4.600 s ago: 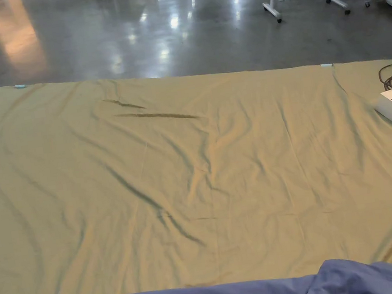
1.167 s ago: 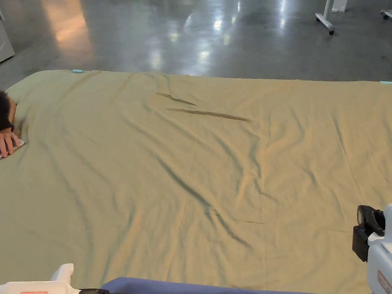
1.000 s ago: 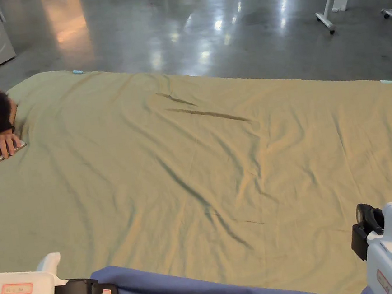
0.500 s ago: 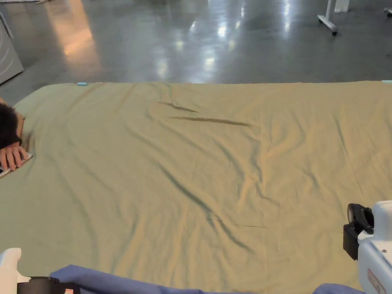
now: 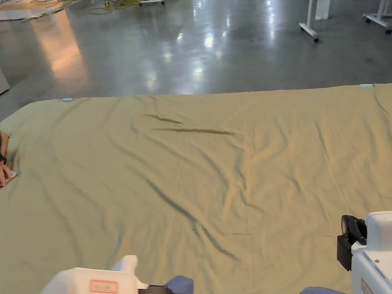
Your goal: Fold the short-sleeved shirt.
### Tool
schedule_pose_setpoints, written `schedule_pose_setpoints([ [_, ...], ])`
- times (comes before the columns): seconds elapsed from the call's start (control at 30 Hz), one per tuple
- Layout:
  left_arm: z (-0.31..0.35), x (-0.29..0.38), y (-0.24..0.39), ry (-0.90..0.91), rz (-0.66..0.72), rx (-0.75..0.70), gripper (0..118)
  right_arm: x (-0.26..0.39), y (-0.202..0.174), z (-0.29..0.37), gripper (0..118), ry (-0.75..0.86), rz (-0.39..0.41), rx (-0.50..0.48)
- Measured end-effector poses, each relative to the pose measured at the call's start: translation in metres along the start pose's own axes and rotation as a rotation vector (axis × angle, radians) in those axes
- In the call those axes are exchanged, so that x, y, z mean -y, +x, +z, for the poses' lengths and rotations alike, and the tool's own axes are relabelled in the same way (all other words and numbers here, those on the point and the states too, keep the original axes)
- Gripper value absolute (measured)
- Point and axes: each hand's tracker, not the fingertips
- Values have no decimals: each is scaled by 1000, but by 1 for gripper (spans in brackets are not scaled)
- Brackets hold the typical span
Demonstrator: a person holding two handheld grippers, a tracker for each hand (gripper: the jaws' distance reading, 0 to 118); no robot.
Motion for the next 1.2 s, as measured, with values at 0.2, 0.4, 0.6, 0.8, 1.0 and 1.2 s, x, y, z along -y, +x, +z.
schedule_pose_setpoints([
  [0.2, -75, 3, 0, -78, 29, -123, 10, 6, 14, 8, 0, -10, 1, 29],
  [0.4, -109, 13, -1, -103, 34, -238, 15, 8, 23, 5, 0, -41, -14, 47],
  [0.6, -97, 10, 9, -133, -27, -189, 54, 10, 19, 3, 0, -50, -16, 45],
  [0.8, -50, 4, 24, -12, -129, -180, 54, 9, 16, 1, 0, -60, -23, 31],
  [1.0, -42, 1, 7, 42, -128, -221, 18, 9, 17, 0, 0, -61, -34, 22],
  [1.2, -83, 14, -1, -68, -126, -185, 10, 12, 20, 0, 0, -67, -47, 28],
])
